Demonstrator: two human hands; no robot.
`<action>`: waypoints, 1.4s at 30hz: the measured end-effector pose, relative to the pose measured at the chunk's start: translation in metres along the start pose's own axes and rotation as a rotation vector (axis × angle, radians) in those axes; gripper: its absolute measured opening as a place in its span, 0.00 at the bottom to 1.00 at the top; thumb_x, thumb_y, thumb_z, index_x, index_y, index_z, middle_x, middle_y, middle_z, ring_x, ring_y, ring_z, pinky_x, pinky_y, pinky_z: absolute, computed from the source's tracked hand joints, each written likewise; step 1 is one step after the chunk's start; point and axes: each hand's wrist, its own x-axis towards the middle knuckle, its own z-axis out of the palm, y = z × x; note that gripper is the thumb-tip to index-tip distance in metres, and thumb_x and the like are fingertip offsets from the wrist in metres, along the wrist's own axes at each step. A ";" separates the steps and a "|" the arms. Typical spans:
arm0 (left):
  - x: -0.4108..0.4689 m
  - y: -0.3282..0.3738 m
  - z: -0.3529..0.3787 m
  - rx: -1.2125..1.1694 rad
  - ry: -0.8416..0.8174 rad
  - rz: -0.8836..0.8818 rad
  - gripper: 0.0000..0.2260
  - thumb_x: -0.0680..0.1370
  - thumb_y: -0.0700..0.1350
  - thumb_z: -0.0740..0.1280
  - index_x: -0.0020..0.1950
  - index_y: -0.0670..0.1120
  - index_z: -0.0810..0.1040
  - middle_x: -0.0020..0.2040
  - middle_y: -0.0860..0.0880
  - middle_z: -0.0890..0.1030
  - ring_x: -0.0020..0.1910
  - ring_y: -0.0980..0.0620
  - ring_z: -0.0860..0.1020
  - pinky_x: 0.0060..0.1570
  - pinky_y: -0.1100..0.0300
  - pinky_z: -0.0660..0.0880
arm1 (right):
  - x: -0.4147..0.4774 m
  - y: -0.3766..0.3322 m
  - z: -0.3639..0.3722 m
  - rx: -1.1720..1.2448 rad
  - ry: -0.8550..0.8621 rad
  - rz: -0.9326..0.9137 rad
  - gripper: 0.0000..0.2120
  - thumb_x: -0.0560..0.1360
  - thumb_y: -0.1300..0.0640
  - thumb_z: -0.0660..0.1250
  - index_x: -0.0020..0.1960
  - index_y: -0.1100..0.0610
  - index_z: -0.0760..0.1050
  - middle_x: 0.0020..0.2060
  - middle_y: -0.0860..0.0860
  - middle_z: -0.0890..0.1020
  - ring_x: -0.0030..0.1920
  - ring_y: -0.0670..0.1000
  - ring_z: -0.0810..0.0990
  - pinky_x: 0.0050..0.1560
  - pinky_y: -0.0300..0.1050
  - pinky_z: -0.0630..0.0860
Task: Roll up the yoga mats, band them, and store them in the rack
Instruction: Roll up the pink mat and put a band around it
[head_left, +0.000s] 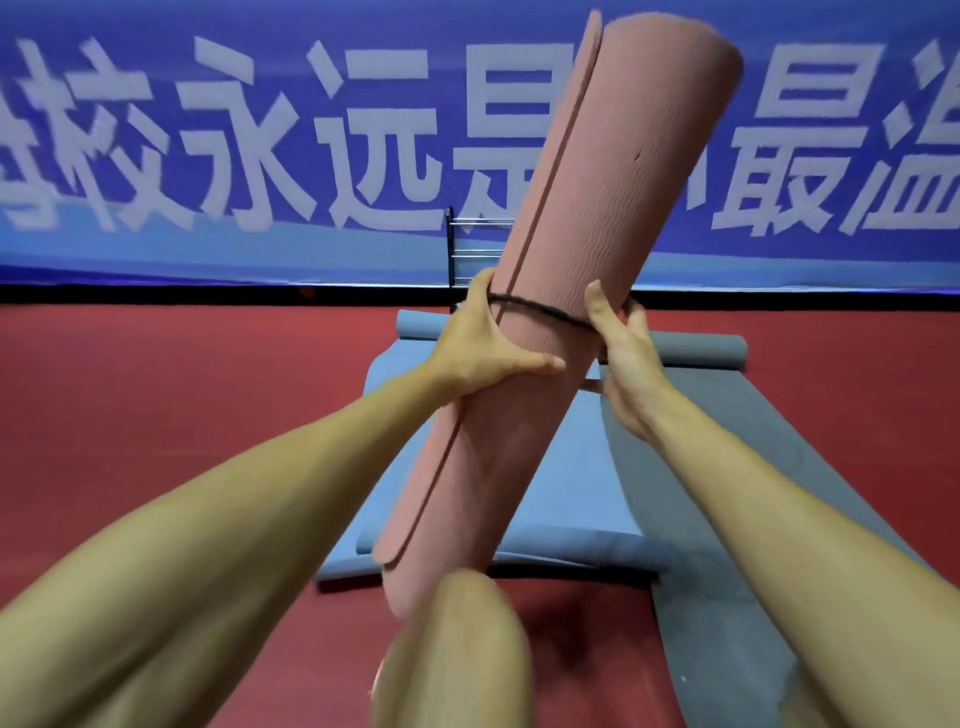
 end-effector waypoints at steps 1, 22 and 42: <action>-0.002 0.000 0.008 -0.021 -0.052 -0.002 0.53 0.54 0.56 0.83 0.71 0.52 0.57 0.60 0.54 0.76 0.59 0.54 0.76 0.61 0.52 0.74 | 0.000 -0.005 -0.007 -0.019 0.020 -0.027 0.39 0.64 0.34 0.74 0.68 0.45 0.61 0.60 0.42 0.78 0.59 0.47 0.79 0.54 0.58 0.79; 0.025 0.028 0.039 -0.570 -0.323 -0.198 0.25 0.75 0.64 0.62 0.67 0.52 0.72 0.48 0.54 0.81 0.43 0.56 0.80 0.44 0.53 0.75 | -0.033 0.068 -0.115 -0.548 -0.346 0.148 0.39 0.62 0.59 0.82 0.66 0.49 0.64 0.58 0.43 0.76 0.57 0.39 0.78 0.50 0.31 0.75; 0.043 0.099 0.051 0.209 -0.299 -0.166 0.13 0.80 0.48 0.57 0.42 0.44 0.76 0.41 0.44 0.78 0.37 0.49 0.74 0.38 0.59 0.69 | -0.012 -0.083 -0.083 -0.587 0.062 0.167 0.28 0.80 0.36 0.50 0.66 0.54 0.72 0.55 0.56 0.82 0.48 0.53 0.80 0.46 0.47 0.74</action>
